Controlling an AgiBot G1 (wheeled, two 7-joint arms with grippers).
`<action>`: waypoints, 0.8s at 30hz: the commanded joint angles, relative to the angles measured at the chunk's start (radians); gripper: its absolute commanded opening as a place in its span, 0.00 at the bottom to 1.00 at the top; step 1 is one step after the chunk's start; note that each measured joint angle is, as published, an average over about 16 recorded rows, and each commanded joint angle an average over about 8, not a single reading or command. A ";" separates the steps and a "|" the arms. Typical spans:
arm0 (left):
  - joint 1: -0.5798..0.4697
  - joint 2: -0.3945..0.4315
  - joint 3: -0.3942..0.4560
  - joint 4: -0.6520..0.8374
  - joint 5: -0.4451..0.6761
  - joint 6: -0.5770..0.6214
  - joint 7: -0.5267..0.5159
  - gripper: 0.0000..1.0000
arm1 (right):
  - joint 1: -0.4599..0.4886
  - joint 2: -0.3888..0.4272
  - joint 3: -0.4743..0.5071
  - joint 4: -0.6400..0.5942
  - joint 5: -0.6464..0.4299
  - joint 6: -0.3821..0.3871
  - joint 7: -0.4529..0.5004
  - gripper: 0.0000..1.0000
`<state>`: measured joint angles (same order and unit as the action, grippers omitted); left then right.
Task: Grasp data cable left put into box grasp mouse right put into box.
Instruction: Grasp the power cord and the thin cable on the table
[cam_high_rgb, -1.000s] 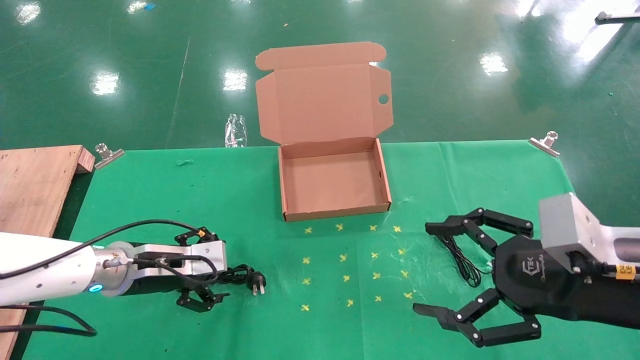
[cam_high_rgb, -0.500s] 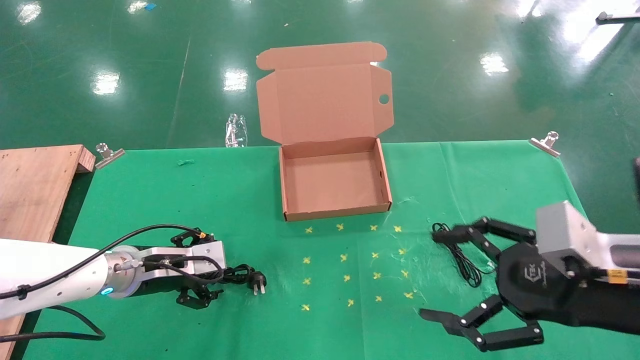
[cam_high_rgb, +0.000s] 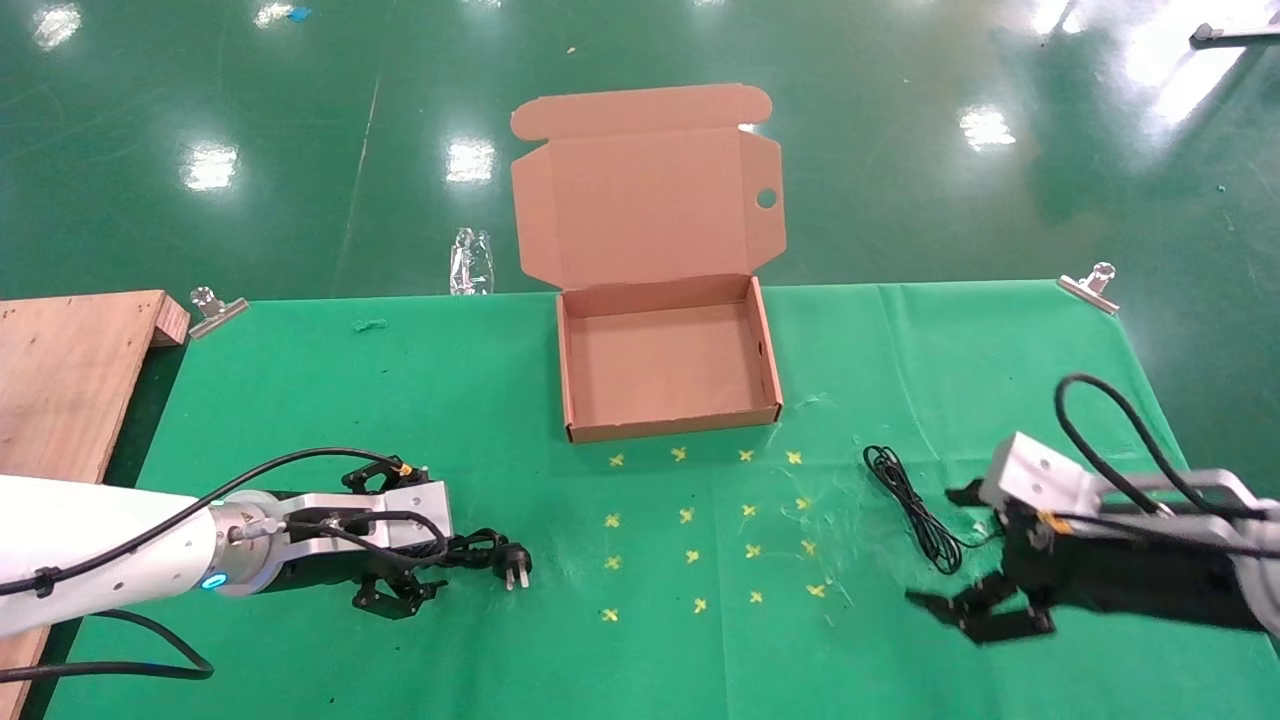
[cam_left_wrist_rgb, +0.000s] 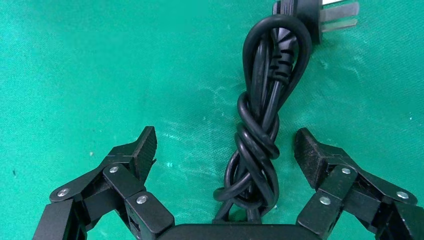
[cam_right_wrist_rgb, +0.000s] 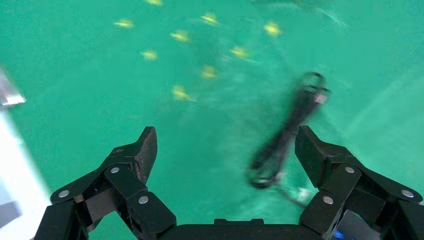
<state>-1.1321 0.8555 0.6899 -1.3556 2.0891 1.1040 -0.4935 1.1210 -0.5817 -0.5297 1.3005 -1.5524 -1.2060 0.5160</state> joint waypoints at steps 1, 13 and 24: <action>0.000 0.000 0.000 0.000 0.000 0.000 0.000 1.00 | 0.009 -0.022 -0.018 -0.008 -0.066 0.029 0.023 1.00; 0.000 0.000 0.000 0.000 0.000 0.000 0.000 1.00 | 0.034 -0.183 -0.047 -0.282 -0.167 0.177 -0.043 1.00; 0.000 0.000 0.000 0.000 0.000 0.000 0.000 0.78 | 0.087 -0.274 -0.055 -0.494 -0.174 0.209 -0.138 0.69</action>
<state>-1.1320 0.8555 0.6900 -1.3555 2.0895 1.1039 -0.4935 1.2042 -0.8491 -0.5840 0.8216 -1.7260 -0.9989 0.3868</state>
